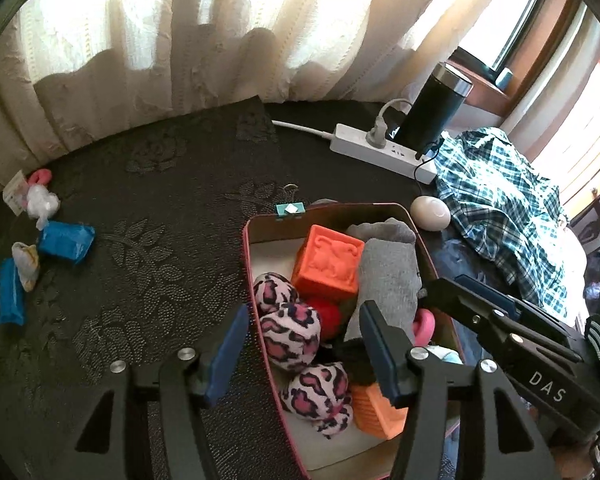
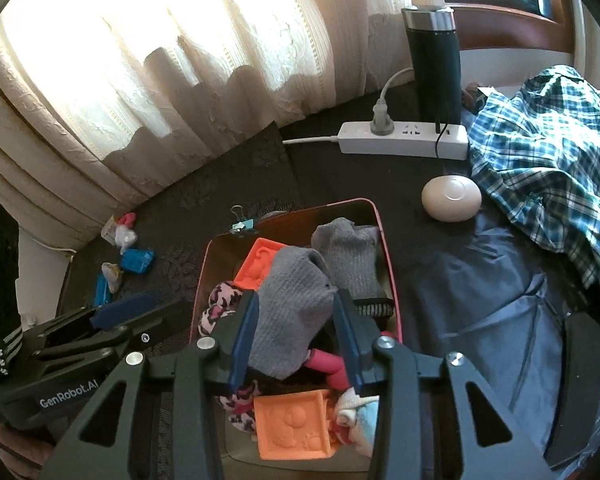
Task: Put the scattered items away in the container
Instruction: 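Open both grippers to drop the sock and plush into the box, then withdraw both grippers from the box toward the blue packets on the mat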
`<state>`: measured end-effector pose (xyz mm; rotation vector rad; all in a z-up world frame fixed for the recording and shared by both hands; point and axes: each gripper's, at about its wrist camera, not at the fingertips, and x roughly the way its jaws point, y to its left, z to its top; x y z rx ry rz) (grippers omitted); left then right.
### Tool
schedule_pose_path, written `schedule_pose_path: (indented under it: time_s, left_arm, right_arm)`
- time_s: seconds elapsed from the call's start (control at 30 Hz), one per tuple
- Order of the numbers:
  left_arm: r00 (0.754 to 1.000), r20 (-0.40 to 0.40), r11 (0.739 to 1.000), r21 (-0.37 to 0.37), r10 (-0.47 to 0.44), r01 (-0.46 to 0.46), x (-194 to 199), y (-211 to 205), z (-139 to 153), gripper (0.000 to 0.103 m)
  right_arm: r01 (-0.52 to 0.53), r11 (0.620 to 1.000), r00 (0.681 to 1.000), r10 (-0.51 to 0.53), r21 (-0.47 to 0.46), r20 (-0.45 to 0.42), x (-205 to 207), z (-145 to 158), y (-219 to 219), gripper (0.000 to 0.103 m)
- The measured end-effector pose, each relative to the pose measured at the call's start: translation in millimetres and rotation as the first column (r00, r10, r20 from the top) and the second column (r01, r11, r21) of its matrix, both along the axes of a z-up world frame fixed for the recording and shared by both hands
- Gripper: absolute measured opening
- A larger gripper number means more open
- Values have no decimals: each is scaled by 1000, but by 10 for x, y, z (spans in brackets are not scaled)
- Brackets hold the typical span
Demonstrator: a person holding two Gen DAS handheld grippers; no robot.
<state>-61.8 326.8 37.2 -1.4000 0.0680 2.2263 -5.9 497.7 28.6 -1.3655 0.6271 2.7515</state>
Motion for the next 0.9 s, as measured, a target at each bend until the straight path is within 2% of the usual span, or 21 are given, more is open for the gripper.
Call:
schedule_pose_path:
  time_s: [0.23,0.43,0.73,0.9]
  left_arm:
    - [1000,-16,1000,3,0,0,67,-65,71,59]
    - [999,1,999,-12,39,-39,92,-275,59,59]
    - [988,13,988,-27,151,-150,97,-1003,43,59]
    - [969,6,968,-47,247,-246,29,-1618,19,64]
  right_arm:
    - [11,1000,1000,-11,13,-5,73,53,-52,42]
    - [17,1000,1000,-17,19,-8,136,110,-160,42]
    - [-5,1000,1000,6,13,-22,112,206,-562,42]
    - [-69,998,997,69,12,-20,-10,222,-994,42]
